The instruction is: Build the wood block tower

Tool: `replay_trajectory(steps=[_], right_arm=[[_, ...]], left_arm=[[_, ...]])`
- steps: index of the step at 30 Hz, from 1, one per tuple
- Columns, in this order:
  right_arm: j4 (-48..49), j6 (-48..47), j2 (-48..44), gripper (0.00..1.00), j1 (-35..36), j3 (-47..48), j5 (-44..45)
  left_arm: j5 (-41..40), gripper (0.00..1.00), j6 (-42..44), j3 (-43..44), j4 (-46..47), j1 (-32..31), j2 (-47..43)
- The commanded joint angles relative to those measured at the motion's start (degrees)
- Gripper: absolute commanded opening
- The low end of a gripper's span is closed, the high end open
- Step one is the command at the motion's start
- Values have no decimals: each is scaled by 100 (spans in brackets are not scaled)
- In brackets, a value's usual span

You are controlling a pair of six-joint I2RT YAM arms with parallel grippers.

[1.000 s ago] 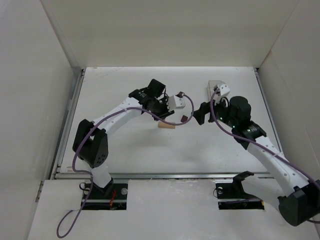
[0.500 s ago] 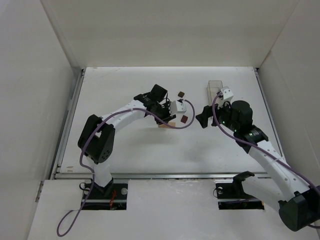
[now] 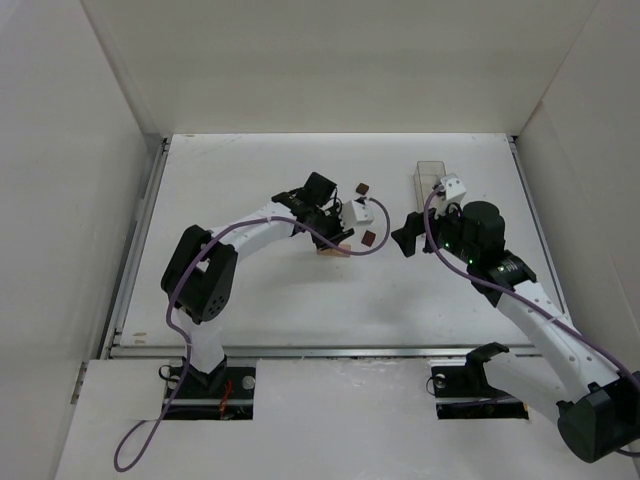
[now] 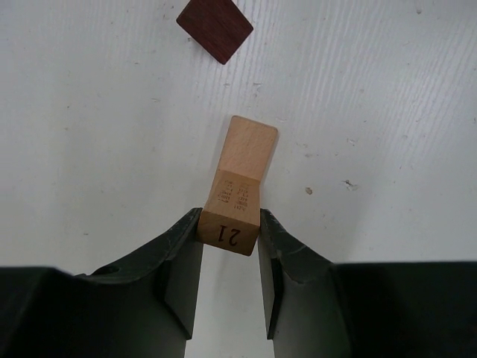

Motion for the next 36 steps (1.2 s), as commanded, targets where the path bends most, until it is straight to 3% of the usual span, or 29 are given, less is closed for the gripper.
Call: replay_trajectory(steps=[1, 21, 36], right_arm=[[185, -127, -105, 100, -30, 56, -71], [133, -242, 1, 100, -30, 110, -71], [133, -295, 1, 100, -82, 110, -71]], left_arm=[[-53, 0, -96, -59, 135, -16, -279], [315, 0, -34, -59, -225, 168, -332], [61, 0, -140, -112, -111, 107, -332]])
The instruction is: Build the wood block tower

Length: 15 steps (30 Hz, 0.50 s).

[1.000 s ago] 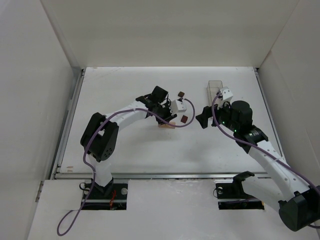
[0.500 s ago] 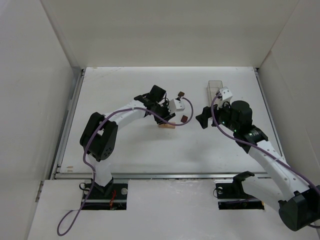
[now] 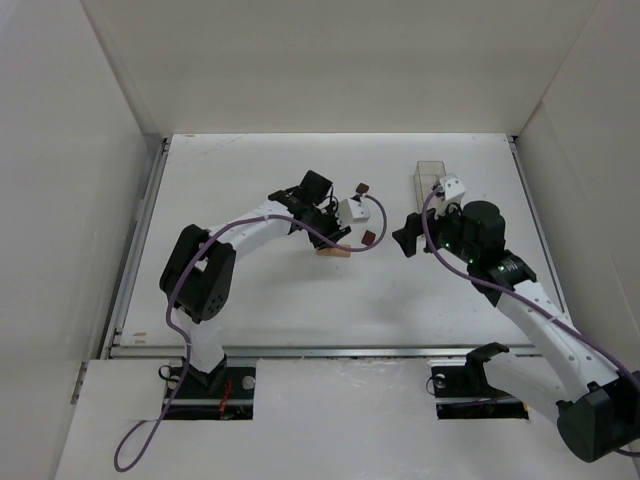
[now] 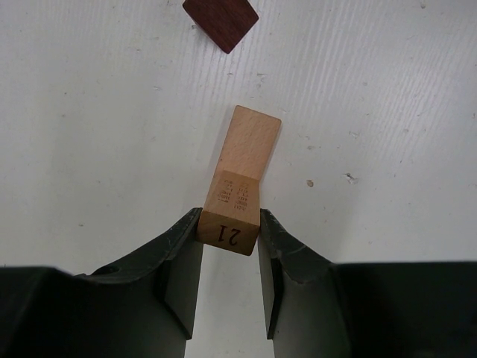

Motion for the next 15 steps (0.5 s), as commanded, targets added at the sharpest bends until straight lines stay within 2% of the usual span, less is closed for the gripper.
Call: replay_trajectory(steps=[1, 15], right_arm=[[135, -63, -14, 100, -54, 110, -54], [135, -116, 91, 100, -54, 110, -54]], left_arm=[[-66, 0, -50, -108, 9, -31, -326], [40, 0, -103, -108, 10, -84, -326]])
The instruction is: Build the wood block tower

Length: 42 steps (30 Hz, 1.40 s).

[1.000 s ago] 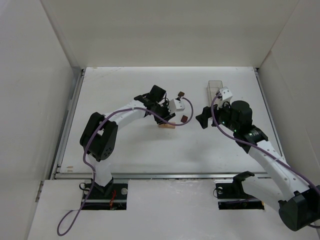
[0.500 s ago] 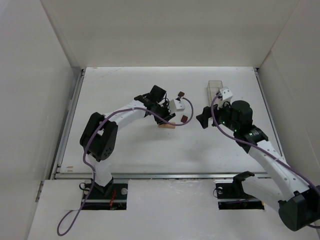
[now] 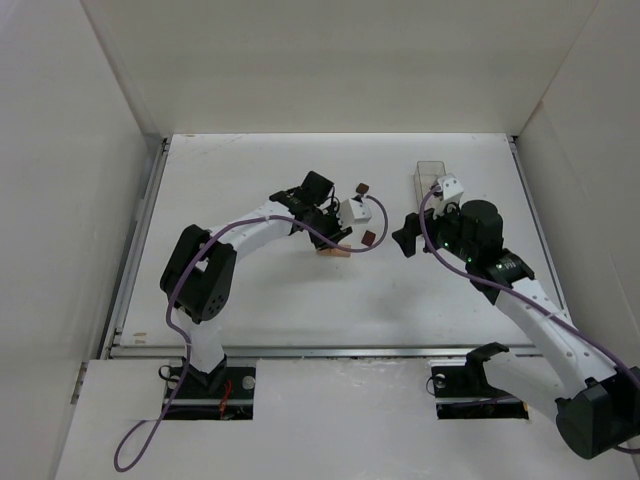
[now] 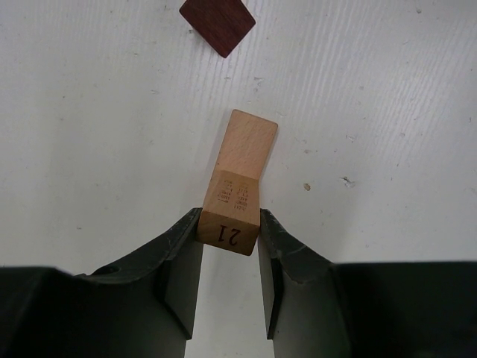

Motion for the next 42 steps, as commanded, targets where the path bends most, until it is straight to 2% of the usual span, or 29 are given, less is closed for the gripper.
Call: replay_trajectory(steps=[1, 6, 11, 16, 27, 33, 42], right_arm=[[135, -70, -3, 100, -37, 110, -56], [135, -70, -3, 100, -37, 110, -56], [135, -70, -3, 100, -37, 110, -3], [135, -70, -3, 100, -37, 110, -3], [135, -70, -3, 100, -37, 110, -3], [135, -70, -3, 100, -37, 110, -3], [135, -70, 50, 100, -37, 110, -56]], left_arm=[[73, 0, -46, -106, -21, -42, -326], [73, 3, 7, -106, -73, -42, -326], [73, 20, 7, -158, -135, -42, -326], [73, 27, 59, -158, -187, -42, -326], [73, 32, 59, -158, -135, -42, -326], [20, 39, 7, -158, -135, -42, -326], [-33, 39, -46, -106, -21, -42, -326]])
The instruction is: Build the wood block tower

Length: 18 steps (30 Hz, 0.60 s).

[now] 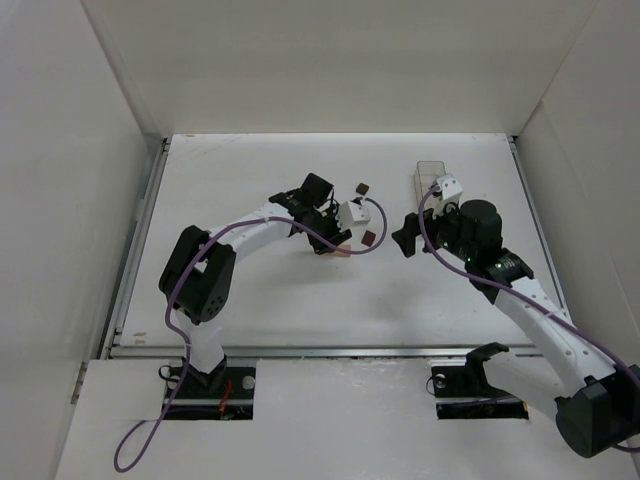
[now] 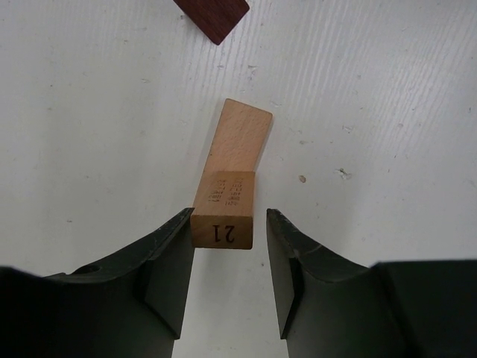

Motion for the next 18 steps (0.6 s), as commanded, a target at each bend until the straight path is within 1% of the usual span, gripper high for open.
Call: replay_trajectory(steps=[1, 2, 10, 14, 15, 18], right_arm=[[135, -53, -7, 100, -37, 110, -56], [135, -53, -7, 100, -37, 110, -56], [135, -105, -7, 100, -37, 110, -56], [135, -105, -7, 100, -37, 110, -56], [135, -105, 45, 100, -37, 110, -108], [135, -105, 46, 100, -37, 110, -109]], left_arm=[[22, 39, -44, 1, 19, -20, -273], [22, 38, -44, 1, 19, -20, -273], [-31, 37, 17, 1, 71, -20, -273], [-31, 33, 70, 54, 71, -20, -273], [-31, 30, 70, 54, 71, -20, -273], [-31, 28, 140, 107, 71, -20, -273]])
